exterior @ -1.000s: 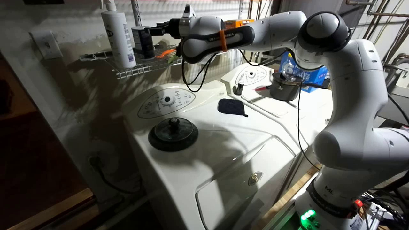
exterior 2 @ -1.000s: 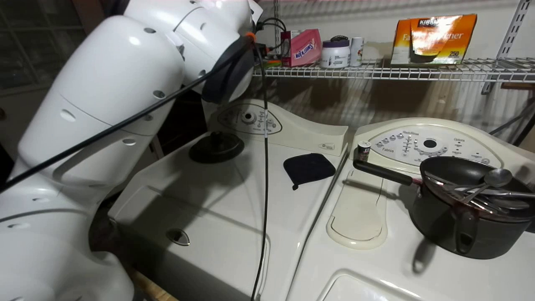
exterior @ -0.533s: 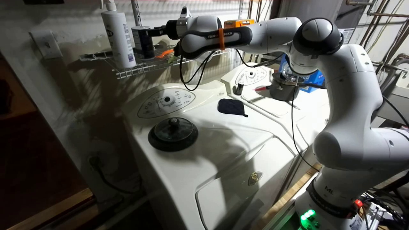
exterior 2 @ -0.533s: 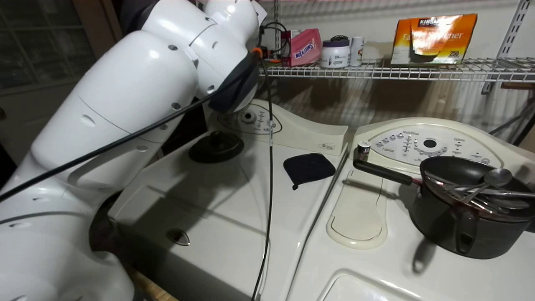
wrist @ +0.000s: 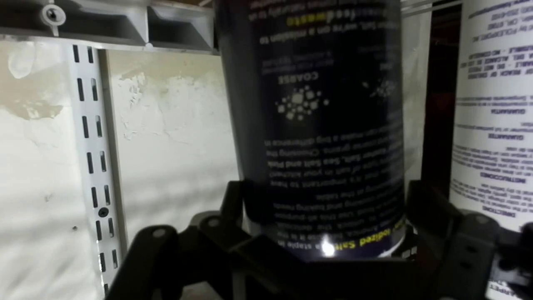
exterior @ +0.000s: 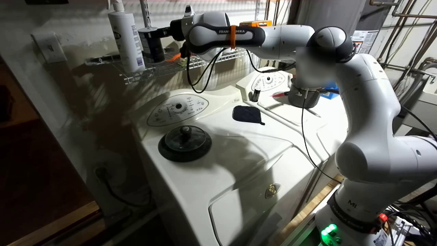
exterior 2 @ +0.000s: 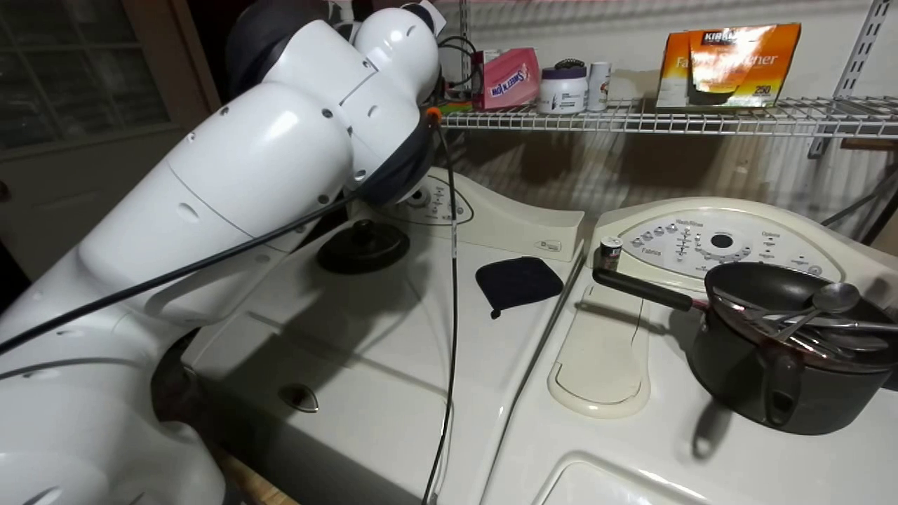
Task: Take the black can off of the shelf and out it on the washing machine
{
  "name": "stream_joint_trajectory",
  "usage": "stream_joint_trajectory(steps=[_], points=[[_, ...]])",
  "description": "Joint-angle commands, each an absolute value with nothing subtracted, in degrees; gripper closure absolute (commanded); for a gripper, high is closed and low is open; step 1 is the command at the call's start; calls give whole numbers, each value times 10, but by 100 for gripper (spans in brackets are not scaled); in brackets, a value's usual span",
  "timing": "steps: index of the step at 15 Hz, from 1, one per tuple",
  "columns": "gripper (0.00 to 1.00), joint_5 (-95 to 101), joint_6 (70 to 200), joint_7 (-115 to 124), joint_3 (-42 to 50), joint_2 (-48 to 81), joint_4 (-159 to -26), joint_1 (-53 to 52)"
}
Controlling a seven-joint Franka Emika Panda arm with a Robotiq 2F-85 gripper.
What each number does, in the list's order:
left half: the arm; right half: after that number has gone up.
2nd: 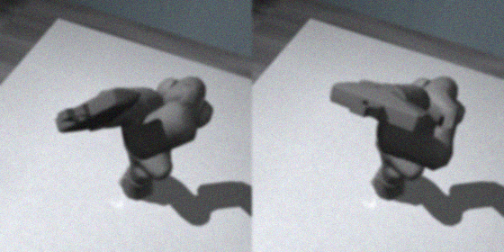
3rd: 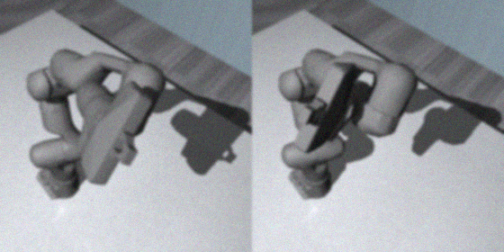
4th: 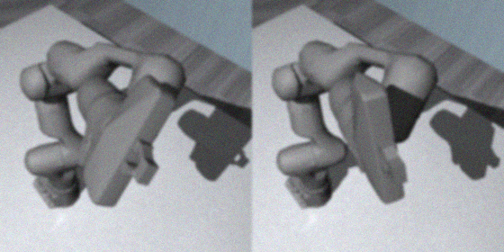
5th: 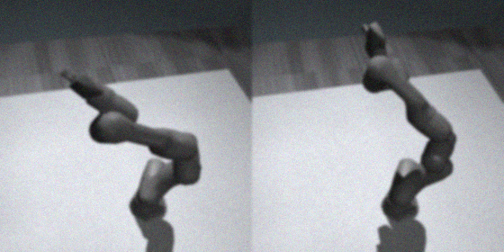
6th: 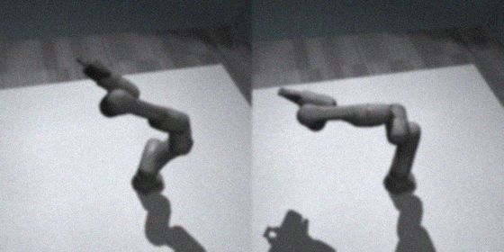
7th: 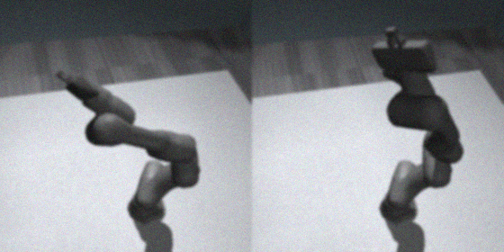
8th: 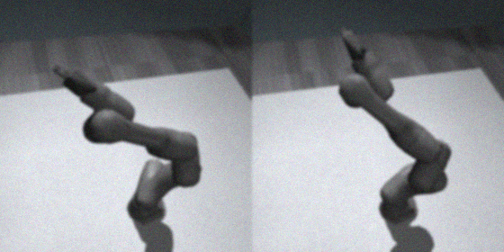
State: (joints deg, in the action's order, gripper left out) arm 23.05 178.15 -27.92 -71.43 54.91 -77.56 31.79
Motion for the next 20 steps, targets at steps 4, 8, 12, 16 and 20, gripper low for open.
stream_joint_trajectory(steps=[4, 8, 12, 16, 20], points=[[0, 235, 1696, -342, -738, 610, -674, 274], [32, 232, 1666, -356, -732, 619, -636, 256], [32, 230, 1662, -345, -729, 610, -623, 249], [32, 232, 1701, -322, -736, 574, -672, 271], [32, 227, 1758, -298, -748, 546, -742, 294]])
